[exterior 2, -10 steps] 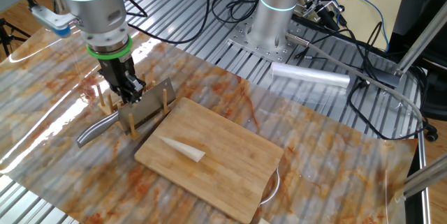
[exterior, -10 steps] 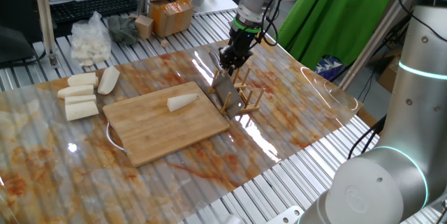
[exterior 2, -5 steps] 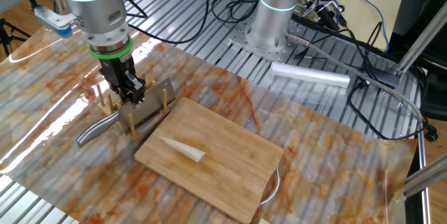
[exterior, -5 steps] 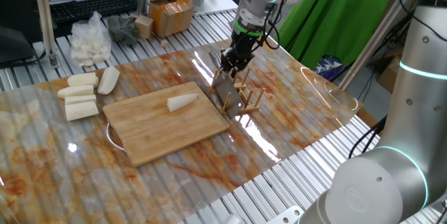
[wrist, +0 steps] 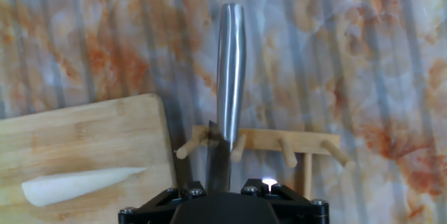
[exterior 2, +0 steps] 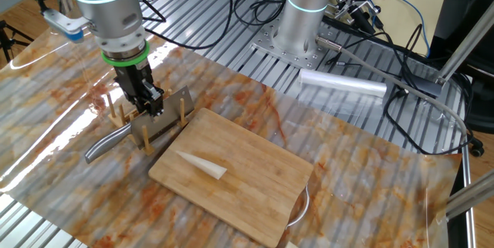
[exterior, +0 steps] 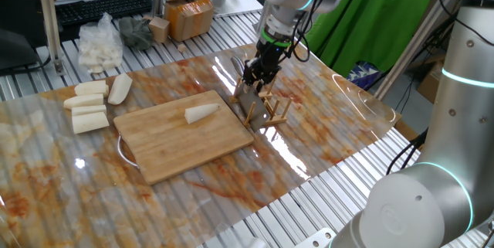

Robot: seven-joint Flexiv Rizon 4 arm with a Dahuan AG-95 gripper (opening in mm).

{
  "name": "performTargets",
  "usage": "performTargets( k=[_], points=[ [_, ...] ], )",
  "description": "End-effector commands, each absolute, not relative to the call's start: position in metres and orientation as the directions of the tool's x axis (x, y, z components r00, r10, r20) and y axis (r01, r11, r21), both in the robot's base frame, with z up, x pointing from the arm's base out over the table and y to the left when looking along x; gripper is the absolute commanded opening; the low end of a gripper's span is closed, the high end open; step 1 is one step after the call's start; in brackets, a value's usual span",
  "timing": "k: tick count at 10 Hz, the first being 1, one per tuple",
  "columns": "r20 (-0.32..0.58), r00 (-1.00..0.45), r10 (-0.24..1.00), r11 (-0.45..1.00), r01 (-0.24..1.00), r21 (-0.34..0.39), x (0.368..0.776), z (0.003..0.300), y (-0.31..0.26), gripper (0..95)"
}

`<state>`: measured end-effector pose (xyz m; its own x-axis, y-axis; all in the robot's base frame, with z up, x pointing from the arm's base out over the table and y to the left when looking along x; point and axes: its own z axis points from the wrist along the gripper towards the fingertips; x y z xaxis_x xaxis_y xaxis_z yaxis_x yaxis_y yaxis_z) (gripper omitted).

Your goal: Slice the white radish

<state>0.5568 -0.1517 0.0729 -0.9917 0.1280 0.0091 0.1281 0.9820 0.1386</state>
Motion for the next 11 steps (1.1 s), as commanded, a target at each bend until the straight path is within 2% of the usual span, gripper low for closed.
performTargets(
  k=[1, 6, 11],
  points=[
    [0.002, -0.992, 0.127, 0.981, 0.125, 0.15, 0.557, 0.066, -0.151, 38.0],
    [-0.02, -0.992, 0.128, 0.978, 0.123, 0.169, 0.555, 0.048, -0.15, 38.0],
    [-0.02, -0.991, 0.132, 0.977, 0.127, 0.173, 0.561, 0.043, -0.149, 38.0]
  ],
)
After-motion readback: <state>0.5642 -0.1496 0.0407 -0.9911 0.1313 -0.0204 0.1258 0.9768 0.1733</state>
